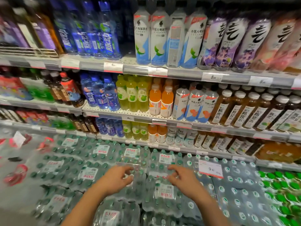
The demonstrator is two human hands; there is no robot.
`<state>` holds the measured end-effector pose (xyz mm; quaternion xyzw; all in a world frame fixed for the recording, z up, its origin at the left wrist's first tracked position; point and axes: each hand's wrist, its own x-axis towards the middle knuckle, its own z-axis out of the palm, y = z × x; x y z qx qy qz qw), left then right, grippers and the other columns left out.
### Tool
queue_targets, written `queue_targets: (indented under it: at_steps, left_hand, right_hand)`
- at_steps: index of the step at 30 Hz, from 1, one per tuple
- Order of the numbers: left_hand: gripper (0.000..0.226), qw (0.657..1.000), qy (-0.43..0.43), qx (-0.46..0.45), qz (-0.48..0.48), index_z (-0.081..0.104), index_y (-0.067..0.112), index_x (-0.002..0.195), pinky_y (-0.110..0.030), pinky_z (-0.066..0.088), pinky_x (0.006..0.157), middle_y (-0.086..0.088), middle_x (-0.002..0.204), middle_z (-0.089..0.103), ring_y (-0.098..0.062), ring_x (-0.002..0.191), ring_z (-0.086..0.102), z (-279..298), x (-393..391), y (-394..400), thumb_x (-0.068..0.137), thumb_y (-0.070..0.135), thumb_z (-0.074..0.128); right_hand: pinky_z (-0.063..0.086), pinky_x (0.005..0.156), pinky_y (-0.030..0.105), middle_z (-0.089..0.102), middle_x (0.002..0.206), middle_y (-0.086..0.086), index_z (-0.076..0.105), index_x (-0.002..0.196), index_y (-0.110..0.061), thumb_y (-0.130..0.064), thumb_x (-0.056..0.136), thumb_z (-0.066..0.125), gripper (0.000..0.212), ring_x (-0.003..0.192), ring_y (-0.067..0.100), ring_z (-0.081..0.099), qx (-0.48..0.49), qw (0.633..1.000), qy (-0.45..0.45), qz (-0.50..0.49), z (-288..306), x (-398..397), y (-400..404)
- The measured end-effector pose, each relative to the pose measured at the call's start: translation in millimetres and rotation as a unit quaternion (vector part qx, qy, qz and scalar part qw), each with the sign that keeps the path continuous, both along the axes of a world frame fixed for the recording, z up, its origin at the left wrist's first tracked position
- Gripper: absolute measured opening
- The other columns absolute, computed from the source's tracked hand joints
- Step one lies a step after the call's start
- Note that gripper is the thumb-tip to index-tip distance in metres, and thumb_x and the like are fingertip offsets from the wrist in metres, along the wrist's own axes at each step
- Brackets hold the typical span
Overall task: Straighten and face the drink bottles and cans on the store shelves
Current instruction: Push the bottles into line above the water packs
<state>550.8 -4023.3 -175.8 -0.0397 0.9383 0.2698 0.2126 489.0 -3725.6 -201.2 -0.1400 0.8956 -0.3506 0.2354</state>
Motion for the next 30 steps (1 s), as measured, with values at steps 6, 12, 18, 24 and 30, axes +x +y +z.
queue_targets:
  at_steps: [6,12,18,24,30]
  left_hand:
    - [0.061,0.996,-0.059,-0.059,0.044,0.040,0.032,0.152,-0.031,0.046,0.103,0.001,0.142,0.058,-0.015,0.122,0.059,13,45,-45,0.097,0.054,0.056]
    - [0.066,0.993,-0.096,-0.025,0.063,0.035,0.032,0.155,-0.031,0.044,0.105,0.001,0.148,0.052,-0.017,0.127,0.055,18,64,-83,0.097,0.056,0.056]
    - [0.065,0.995,-0.082,-0.003,0.052,0.035,0.036,0.154,-0.030,0.044,0.106,0.006,0.148,0.051,-0.013,0.127,0.054,13,54,-158,0.096,0.059,0.054]
    - [0.060,0.998,0.051,-0.024,-0.004,0.039,0.035,0.152,-0.029,0.039,0.111,0.013,0.153,0.046,-0.007,0.135,0.048,30,-1,-254,0.097,0.055,0.054]
    - [0.074,0.949,0.300,-0.070,-0.072,0.022,0.024,0.159,-0.034,0.011,0.125,0.000,0.168,0.011,-0.019,0.156,0.007,104,-108,-304,0.098,0.050,0.055]
  right_hand:
    - [0.045,0.073,0.014,0.063,0.099,-0.023,0.053,0.136,-0.037,-0.046,0.100,0.057,0.038,0.089,-0.001,0.062,0.016,0.996,0.003,0.087,24,12,-45]
    - [0.049,0.080,0.022,0.062,0.110,-0.018,0.052,0.137,-0.037,-0.051,0.097,0.059,0.043,0.095,0.001,0.060,0.043,0.992,-0.006,0.116,29,10,-92]
    - [0.054,0.088,0.028,0.064,0.109,-0.015,0.054,0.137,-0.039,-0.056,0.092,0.060,0.048,0.091,0.003,0.064,0.063,0.990,0.001,0.130,23,-1,-162]
    - [0.052,0.091,0.024,0.063,0.115,-0.016,0.055,0.133,-0.039,-0.048,0.096,0.060,0.039,0.099,0.008,0.065,0.070,0.994,0.042,0.068,40,-6,-247]
    - [0.052,0.096,0.024,0.065,0.115,-0.023,0.055,0.126,-0.053,-0.059,0.084,0.063,0.043,0.101,0.004,0.067,0.010,0.996,0.069,-0.046,63,-12,-308]
